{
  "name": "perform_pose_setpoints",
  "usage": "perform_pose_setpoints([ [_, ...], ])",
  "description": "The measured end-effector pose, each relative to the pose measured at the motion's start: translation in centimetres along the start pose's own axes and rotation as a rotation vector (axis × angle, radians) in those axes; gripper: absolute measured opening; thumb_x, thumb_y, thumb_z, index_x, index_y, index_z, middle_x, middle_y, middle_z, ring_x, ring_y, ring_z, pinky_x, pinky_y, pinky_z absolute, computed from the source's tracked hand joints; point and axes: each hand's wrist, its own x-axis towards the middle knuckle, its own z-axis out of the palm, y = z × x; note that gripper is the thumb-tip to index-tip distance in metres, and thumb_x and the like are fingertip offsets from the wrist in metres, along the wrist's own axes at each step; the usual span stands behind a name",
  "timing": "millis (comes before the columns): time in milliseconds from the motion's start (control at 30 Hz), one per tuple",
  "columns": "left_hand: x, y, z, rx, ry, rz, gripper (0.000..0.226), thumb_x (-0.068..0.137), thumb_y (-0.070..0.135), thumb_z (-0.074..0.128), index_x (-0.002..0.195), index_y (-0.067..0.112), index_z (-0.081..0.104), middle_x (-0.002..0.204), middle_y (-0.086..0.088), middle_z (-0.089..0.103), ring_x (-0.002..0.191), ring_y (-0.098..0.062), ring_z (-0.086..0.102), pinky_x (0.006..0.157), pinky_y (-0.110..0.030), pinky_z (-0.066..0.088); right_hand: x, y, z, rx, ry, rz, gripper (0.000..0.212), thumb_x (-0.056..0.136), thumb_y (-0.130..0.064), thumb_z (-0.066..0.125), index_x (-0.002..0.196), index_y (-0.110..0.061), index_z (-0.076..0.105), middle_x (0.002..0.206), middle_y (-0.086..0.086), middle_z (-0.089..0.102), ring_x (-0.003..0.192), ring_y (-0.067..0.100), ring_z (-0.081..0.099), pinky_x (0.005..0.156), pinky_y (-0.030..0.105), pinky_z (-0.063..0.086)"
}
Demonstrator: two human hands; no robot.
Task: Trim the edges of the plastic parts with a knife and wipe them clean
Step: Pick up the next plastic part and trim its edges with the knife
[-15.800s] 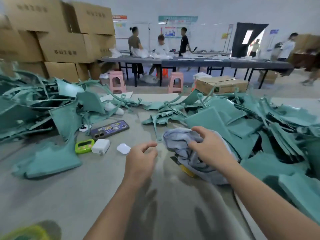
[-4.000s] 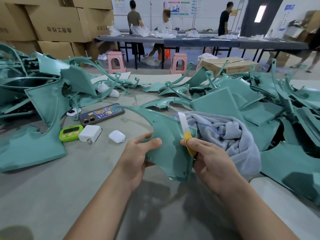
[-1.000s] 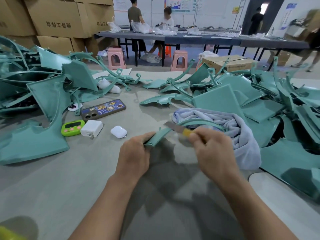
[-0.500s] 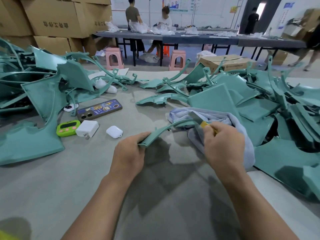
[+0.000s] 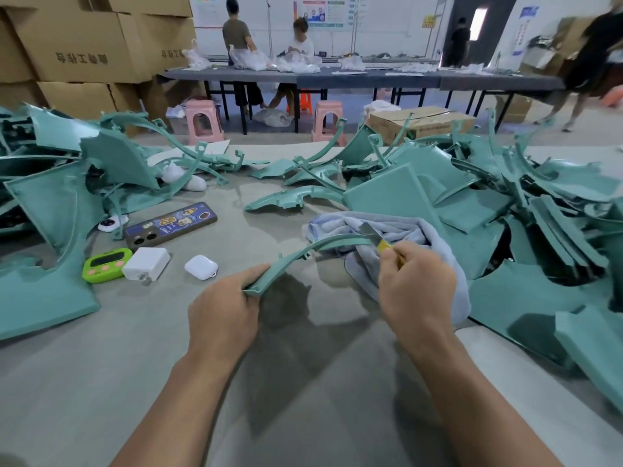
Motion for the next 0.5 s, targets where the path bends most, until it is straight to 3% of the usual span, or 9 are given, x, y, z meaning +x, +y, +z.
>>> perform_pose_setpoints([
  [100, 0.0, 0.0, -0.3, -0.006, -0.013, 0.033, 0.043, 0.096, 0.025, 0.054, 0.123, 0.057, 0.063, 0.112, 0.015, 0.074, 0.106, -0.026, 0.066, 0.072, -0.033, 0.048, -1.0, -1.1, -0.3, 0.109, -0.073, -0.203, 0.032, 0.097, -0.023, 0.061, 0.068, -0.012, 0.053, 0.053, -0.003, 0.047, 0.055, 0.021, 0.041, 0.057, 0.037, 0.032],
  [200, 0.0, -0.1, -0.3, -0.025, 0.003, 0.077, 0.044, 0.089, 0.032, 0.045, 0.122, 0.056, 0.065, 0.11, 0.013, 0.075, 0.102, -0.027, 0.067, 0.067, -0.03, 0.041, -2.7, -2.4, 0.5, 0.179, -0.234, -0.364, 0.033, 0.096, -0.027, 0.06, 0.069, -0.019, 0.044, 0.053, -0.004, 0.04, 0.058, 0.02, 0.039, 0.056, 0.025, 0.035],
  [267, 0.1, -0.2, -0.3, -0.037, 0.009, 0.091, 0.043, 0.09, 0.031, 0.047, 0.121, 0.054, 0.066, 0.108, 0.012, 0.076, 0.101, -0.027, 0.067, 0.066, -0.029, 0.04, -2.4, -2.0, 1.2, 0.135, -0.244, -0.314, 0.034, 0.097, -0.031, 0.06, 0.069, -0.016, 0.046, 0.054, -0.003, 0.043, 0.06, 0.022, 0.041, 0.056, 0.025, 0.034],
  [333, 0.2, -0.2, -0.2, -0.047, 0.005, 0.092, 0.041, 0.092, 0.029, 0.05, 0.121, 0.055, 0.065, 0.105, 0.011, 0.076, 0.098, -0.028, 0.067, 0.065, -0.03, 0.042, -1.0, -0.9, 1.2, 0.023, -0.177, -0.124, 0.037, 0.1, -0.032, 0.056, 0.069, -0.012, 0.051, 0.056, -0.002, 0.048, 0.062, 0.025, 0.044, 0.062, 0.037, 0.031],
  [400, 0.2, -0.1, -0.3, -0.08, 0.012, 0.087, 0.043, 0.088, 0.034, 0.046, 0.12, 0.056, 0.064, 0.103, 0.011, 0.076, 0.095, -0.028, 0.068, 0.065, -0.031, 0.044, 0.4, 0.2, 0.4, -0.031, -0.102, 0.029, 0.037, 0.101, -0.026, 0.055, 0.066, -0.014, 0.052, 0.054, -0.005, 0.045, 0.062, 0.028, 0.044, 0.063, 0.034, 0.022],
  [500, 0.2, -0.1, -0.3, -0.11, 0.007, 0.079, 0.044, 0.088, 0.03, 0.05, 0.121, 0.057, 0.063, 0.104, 0.012, 0.076, 0.096, -0.027, 0.068, 0.067, -0.032, 0.049, 0.1, 0.0, -0.2, 0.093, -0.12, -0.068, 0.036, 0.099, -0.024, 0.06, 0.065, -0.013, 0.054, 0.051, -0.007, 0.044, 0.055, 0.018, 0.041, 0.059, 0.034, 0.025],
])
